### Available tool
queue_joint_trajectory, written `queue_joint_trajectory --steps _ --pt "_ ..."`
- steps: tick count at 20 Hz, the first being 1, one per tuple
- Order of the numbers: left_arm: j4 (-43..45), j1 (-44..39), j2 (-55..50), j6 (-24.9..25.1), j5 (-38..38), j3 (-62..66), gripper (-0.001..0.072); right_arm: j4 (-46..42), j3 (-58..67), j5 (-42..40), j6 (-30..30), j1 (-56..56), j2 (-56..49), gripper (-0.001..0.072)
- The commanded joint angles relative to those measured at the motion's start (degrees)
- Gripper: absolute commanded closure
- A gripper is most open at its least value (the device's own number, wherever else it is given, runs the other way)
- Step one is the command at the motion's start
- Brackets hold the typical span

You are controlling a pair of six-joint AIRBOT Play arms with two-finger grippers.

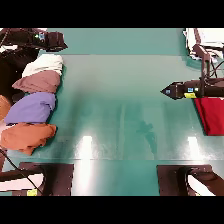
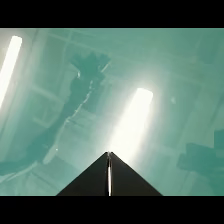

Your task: Fold the shirts.

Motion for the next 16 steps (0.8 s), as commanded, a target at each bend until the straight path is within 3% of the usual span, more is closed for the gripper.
queue_joint_trajectory --steps 1,15,16 --pt "0.00 0.02 -0.02 0.02 0.02 0.00 0.0681 0.07 0.07 -0.31 0.04 0.13 0.02 0.0697" --pt "0.61 0.02 -0.09 1.46 1.44 0.00 0.0681 0.04 0.07 -1.18 0.07 0.11 0.02 0.0697" --pt "3.50 0.04 -0.15 3.15 3.32 0.00 0.0626 0.04 0.07 -1.77 0.07 0.13 0.02 0.0697"
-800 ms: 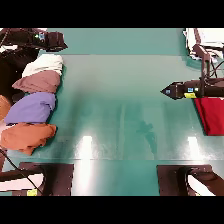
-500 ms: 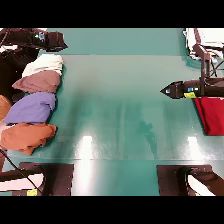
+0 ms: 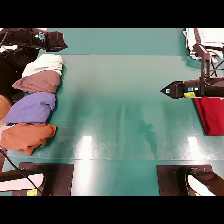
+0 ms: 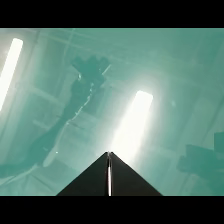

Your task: Fold the shirts.

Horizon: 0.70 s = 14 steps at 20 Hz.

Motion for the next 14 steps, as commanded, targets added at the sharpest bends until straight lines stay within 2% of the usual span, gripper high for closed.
queue_joint_trajectory --steps 1,2,4,5,9,14 --pt "8.15 0.02 -0.26 2.89 4.22 -0.02 0.0330 0.02 0.07 -1.33 0.04 0.04 0.02 0.0697" --pt "14.34 0.04 -0.87 2.14 5.81 -0.02 0.0141 0.00 0.07 -1.51 0.02 0.02 0.02 0.0697" --pt "25.42 0.81 -3.34 0.33 7.02 0.00 0.0156 0.00 0.07 -2.23 0.02 0.02 0.02 0.0697" --pt "28.00 1.92 -5.20 -0.63 7.23 -0.02 0.0155 0.02 0.07 -2.95 0.04 0.02 0.02 0.0696" --pt "28.02 9.07 -15.96 -4.57 10.71 0.00 0.0155 0.00 0.07 -5.92 0.02 0.02 0.02 0.0697" --pt "25.68 13.99 -25.83 -4.76 19.85 0.00 0.0154 0.02 0.07 -7.06 0.02 0.07 0.02 0.0696"
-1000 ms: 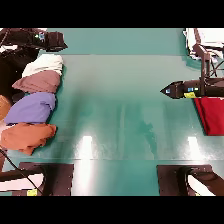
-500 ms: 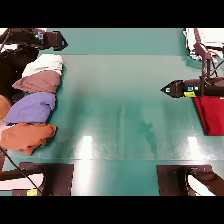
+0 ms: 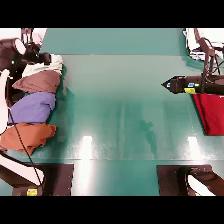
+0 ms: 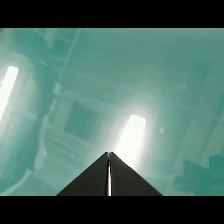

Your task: Fold the shirts.

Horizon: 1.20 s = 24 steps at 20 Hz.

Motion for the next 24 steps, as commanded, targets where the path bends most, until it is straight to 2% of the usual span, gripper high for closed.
queue_joint_trajectory --steps 1,6,10,12,15,18,23,24 --pt "-0.02 2.75 -6.21 -0.61 7.52 0.07 0.0154 0.02 0.07 -0.96 -0.02 0.07 0.02 0.0697" --pt "-0.22 2.73 -9.14 0.70 13.18 0.17 0.0155 0.04 0.07 -0.96 0.00 0.07 0.02 0.0697" --pt "-0.42 2.73 -9.77 0.68 13.09 0.20 0.0173 0.04 0.07 -0.98 0.00 0.07 0.02 0.0697" --pt "-0.42 2.73 -9.33 0.72 11.91 0.24 0.0674 0.04 0.07 -0.96 0.00 0.07 0.02 0.0697" --pt "-0.46 2.73 -8.76 0.17 4.98 5.97 0.0683 0.09 0.09 -1.05 0.00 0.07 0.02 0.0697" --pt "-1.92 2.71 -3.45 -1.01 4.13 12.35 0.0683 0.57 0.15 -2.93 0.00 0.02 0.07 0.0697" --pt "-3.28 0.92 16.06 -0.63 2.89 17.79 0.0684 -0.22 9.18 -3.96 -1.29 -0.50 0.13 0.0697" --pt "-3.28 -0.42 20.59 1.27 1.86 17.79 0.0684 -0.20 11.91 -3.89 -2.05 -0.87 0.13 0.0697"
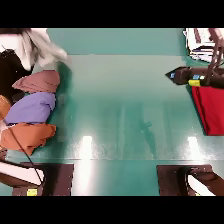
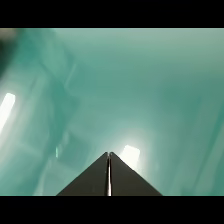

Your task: Fold the shirts.

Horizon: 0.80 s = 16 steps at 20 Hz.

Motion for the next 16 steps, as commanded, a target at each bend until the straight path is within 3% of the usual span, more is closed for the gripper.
queue_joint_trajectory --steps 1,5,9,14,15,16 --pt "-0.81 -3.45 14.64 3.52 -3.26 1.81 0.0684 -0.26 8.31 -0.52 -1.73 -1.14 0.04 0.0697" --pt "-0.72 -14.05 25.49 6.47 -11.30 1.66 0.0684 -0.20 18.49 1.11 -1.73 -3.76 0.07 0.0697" --pt "-0.85 -28.30 26.51 3.37 -20.94 -3.76 0.0685 -0.20 26.38 5.84 -1.73 -5.66 0.07 0.0697" --pt "-3.32 -47.50 22.03 2.29 -19.45 -20.72 0.0681 -0.22 31.93 11.41 -1.73 -5.68 0.07 0.0697" --pt "-4.87 -49.33 20.61 2.40 -19.12 -23.21 0.0594 -0.24 32.50 12.68 -1.73 -5.68 0.07 0.0697" --pt "-5.55 -49.96 19.23 2.36 -19.26 -24.63 0.0300 -0.22 32.87 13.75 -1.73 -5.68 0.07 0.0697"
